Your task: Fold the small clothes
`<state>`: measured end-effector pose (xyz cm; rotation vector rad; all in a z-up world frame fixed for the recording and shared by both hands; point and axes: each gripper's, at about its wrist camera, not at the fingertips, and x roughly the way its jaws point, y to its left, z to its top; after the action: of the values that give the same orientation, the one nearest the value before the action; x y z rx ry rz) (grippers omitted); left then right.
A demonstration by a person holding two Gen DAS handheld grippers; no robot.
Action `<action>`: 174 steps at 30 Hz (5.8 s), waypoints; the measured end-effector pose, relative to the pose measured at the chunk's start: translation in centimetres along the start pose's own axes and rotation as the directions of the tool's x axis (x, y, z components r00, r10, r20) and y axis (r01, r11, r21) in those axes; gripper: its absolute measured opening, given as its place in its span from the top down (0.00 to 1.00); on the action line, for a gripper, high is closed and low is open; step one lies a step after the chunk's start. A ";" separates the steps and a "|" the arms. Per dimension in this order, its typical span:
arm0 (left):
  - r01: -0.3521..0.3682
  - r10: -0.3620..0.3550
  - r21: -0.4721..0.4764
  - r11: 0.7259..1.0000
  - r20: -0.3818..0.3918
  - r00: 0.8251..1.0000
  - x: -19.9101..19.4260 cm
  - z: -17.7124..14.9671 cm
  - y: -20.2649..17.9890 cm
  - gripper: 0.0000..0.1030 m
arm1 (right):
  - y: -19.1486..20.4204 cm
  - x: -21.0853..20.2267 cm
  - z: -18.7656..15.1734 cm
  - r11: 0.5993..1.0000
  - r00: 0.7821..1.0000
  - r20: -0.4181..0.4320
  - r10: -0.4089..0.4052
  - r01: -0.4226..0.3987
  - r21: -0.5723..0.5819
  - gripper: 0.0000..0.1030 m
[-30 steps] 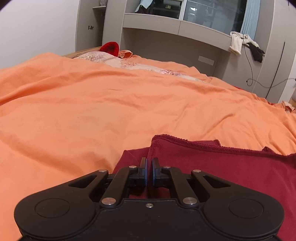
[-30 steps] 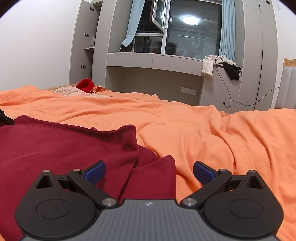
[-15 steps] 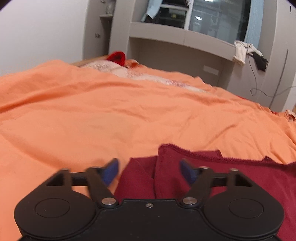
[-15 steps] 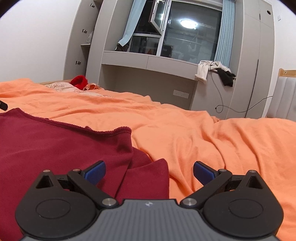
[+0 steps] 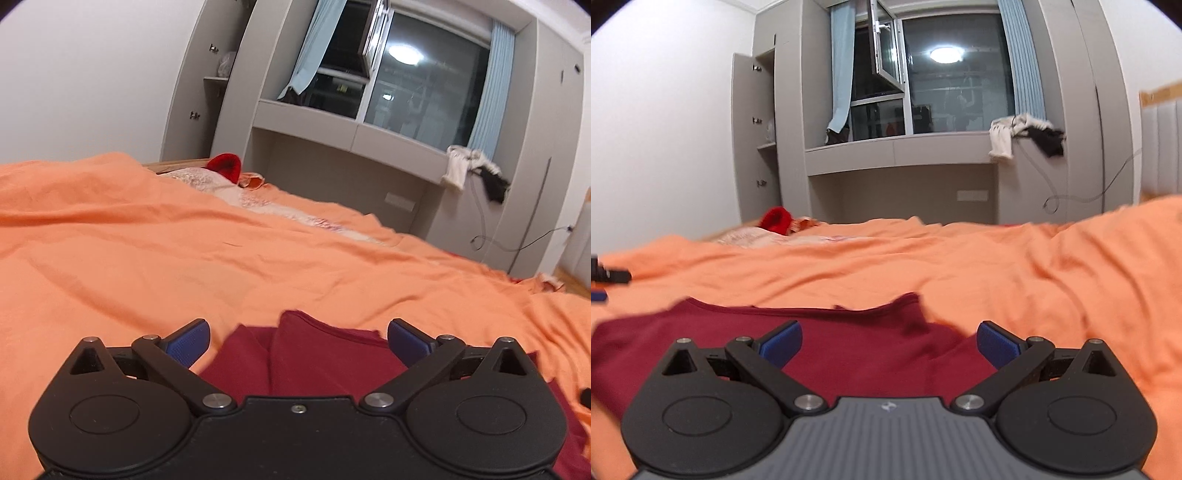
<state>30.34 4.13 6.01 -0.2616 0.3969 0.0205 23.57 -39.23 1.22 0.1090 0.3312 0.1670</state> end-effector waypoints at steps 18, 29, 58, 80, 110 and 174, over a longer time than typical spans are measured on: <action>0.180 -0.180 -0.015 0.984 -0.119 0.976 -8.3 -9.6 -0.2 0.01 | 8.4 -1.4 -3.6 0.991 0.997 -0.038 0.073 -0.077 -0.113 0.00; 0.160 -0.175 -0.094 0.983 -0.175 0.969 -6.5 -10.0 0.5 0.01 | 11.4 1.0 -5.3 0.986 0.996 -0.055 0.063 -0.071 -0.153 0.00; 0.266 -0.317 -0.224 0.938 -0.241 0.917 -5.2 -10.0 0.6 0.01 | 11.4 2.1 -7.3 0.986 0.995 -0.069 0.067 -0.076 -0.147 0.00; 0.093 -0.161 -0.269 0.959 -0.240 0.957 2.3 -7.2 -0.5 0.01 | 11.4 1.5 -7.7 0.988 0.997 -0.039 0.069 -0.074 -0.139 0.00; 0.045 -0.090 -0.215 0.975 -0.201 0.976 1.0 -7.8 -1.3 0.01 | 11.3 1.6 -7.7 0.987 0.997 -0.037 0.070 -0.074 -0.140 0.00; 0.413 -0.380 0.455 0.789 -0.166 0.910 -1.9 -8.5 -25.3 0.86 | -10.0 -4.5 2.8 0.925 0.972 -0.031 -0.233 0.231 0.301 0.00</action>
<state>27.16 -22.47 5.43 0.1571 0.3931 -0.5039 21.75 -50.07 3.97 0.3730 0.3600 -0.1216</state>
